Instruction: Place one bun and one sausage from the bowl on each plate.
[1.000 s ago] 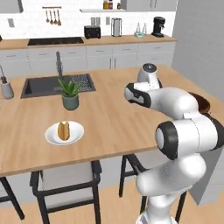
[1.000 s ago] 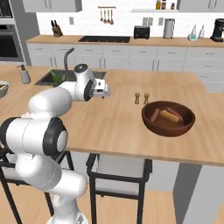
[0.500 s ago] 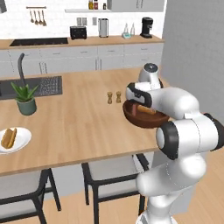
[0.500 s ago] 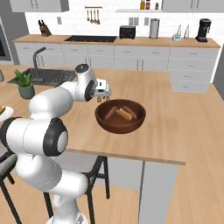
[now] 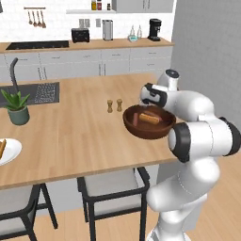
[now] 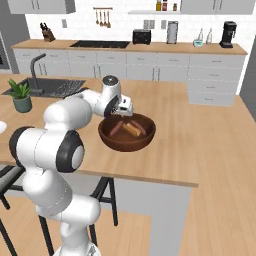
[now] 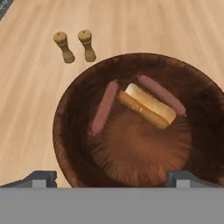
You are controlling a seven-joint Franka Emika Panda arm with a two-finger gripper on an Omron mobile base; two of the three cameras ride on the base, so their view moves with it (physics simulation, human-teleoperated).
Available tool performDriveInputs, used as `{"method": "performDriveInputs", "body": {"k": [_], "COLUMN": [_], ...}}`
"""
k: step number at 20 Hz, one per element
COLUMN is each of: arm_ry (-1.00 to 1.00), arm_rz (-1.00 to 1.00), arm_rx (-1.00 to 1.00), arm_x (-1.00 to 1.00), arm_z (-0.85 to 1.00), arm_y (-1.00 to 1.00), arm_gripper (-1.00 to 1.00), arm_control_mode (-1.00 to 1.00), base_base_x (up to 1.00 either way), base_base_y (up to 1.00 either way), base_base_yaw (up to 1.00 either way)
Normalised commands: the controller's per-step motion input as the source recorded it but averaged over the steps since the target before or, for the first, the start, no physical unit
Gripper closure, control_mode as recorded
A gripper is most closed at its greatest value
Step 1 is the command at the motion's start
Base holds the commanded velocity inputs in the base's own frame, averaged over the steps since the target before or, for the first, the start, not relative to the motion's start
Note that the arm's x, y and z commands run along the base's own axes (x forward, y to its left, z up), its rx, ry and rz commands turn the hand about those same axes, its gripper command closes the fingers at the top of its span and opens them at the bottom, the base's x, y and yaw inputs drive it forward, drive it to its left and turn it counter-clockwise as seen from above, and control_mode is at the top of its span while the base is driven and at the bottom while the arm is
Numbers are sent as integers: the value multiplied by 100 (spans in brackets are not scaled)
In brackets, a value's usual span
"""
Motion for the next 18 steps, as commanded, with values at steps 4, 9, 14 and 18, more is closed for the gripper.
{"method": "performDriveInputs", "body": {"k": [4,9,14,18], "arm_ry": [46,28,9,0], "arm_rz": [-15,-15,-14,-9], "arm_rx": [14,16,12,17], "arm_x": [9,17,20,11], "arm_z": [-65,-57,-54,-42], "arm_y": [0,14,26,39], "arm_gripper": [-100,-100,-100,-100], "arm_control_mode": [-100,-100,-100,-100], "base_base_x": [0,0,0,0], "base_base_y": [0,0,0,0], "base_base_yaw": [0,0,0,0]}}
